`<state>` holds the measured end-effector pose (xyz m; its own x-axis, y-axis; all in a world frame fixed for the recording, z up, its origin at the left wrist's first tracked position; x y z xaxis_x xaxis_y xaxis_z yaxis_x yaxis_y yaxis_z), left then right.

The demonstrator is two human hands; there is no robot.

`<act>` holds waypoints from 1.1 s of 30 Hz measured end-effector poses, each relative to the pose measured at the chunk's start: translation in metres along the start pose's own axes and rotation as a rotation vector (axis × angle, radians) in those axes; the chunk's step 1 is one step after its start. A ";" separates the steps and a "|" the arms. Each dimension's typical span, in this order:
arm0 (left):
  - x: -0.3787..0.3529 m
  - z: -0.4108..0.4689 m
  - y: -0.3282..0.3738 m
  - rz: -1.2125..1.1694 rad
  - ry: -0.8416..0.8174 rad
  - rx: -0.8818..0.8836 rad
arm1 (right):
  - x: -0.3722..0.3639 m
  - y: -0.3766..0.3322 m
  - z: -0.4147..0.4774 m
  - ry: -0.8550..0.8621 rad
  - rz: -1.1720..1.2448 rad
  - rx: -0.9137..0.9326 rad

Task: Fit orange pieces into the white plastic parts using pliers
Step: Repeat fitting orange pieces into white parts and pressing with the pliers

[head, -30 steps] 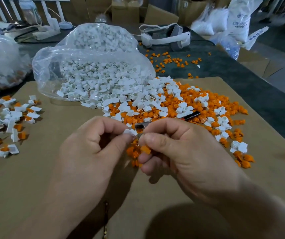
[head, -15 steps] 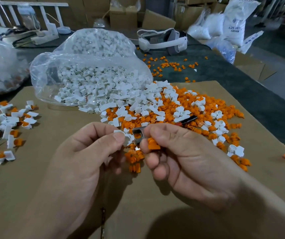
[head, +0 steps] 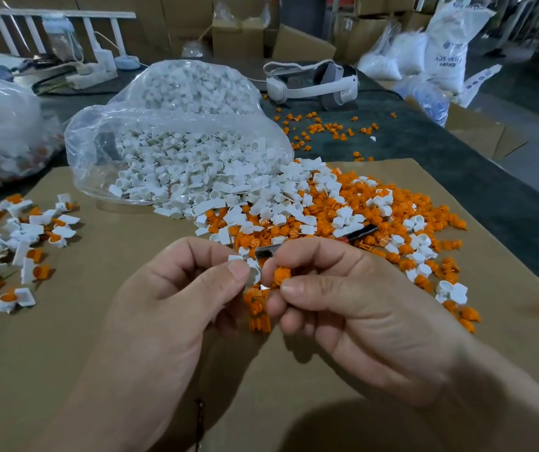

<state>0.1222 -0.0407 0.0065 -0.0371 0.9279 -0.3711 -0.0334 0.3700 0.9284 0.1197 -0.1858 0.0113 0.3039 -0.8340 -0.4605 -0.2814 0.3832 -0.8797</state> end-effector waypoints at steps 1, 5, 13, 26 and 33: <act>0.001 0.000 0.000 0.012 -0.002 -0.007 | 0.000 0.000 0.000 -0.002 -0.004 0.003; 0.001 0.001 0.003 0.089 -0.019 -0.065 | 0.002 0.000 -0.001 -0.009 -0.033 0.003; 0.001 0.000 0.005 0.108 -0.025 -0.101 | 0.002 -0.001 -0.002 -0.021 -0.067 0.008; 0.003 0.004 0.000 0.165 -0.043 -0.064 | 0.010 -0.008 -0.009 0.183 -0.823 0.207; 0.001 0.004 0.002 0.156 -0.029 -0.090 | -0.003 -0.027 -0.016 0.246 -1.261 0.404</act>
<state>0.1263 -0.0392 0.0078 -0.0201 0.9751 -0.2209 -0.1190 0.2170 0.9689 0.1114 -0.2002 0.0382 -0.0268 -0.7348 0.6777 0.3657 -0.6382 -0.6775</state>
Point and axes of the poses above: each hand's wrist, its own z-axis towards the middle knuckle, its own x-axis out of the back of the hand, y = z × x, the point moved 7 cm from there along z, towards the middle knuckle, and after that the axes turned 8 degrees about -z, right-handed, at the moved point
